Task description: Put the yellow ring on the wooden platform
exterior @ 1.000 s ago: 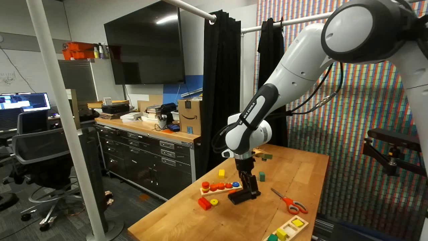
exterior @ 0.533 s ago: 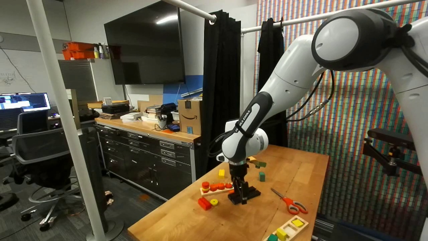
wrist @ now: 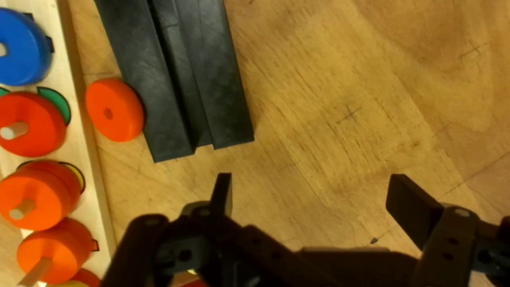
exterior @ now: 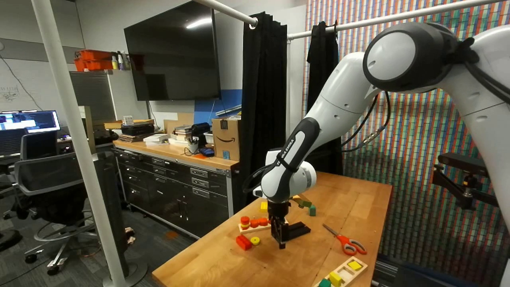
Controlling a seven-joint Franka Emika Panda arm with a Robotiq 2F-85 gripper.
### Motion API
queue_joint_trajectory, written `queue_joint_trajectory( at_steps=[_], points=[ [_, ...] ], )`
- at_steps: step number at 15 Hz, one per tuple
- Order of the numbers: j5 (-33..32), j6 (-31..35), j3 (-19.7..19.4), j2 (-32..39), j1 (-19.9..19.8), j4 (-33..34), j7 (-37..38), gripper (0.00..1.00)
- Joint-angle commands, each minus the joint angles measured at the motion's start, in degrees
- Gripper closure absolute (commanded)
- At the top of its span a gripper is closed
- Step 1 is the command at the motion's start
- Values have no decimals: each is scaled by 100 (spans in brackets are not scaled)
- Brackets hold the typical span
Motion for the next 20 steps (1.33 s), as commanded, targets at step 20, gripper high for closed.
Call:
queue_joint_trajectory(
  at_steps=[20],
  points=[
    [-181,-551,181,1403,91,1962,100,0]
  ],
)
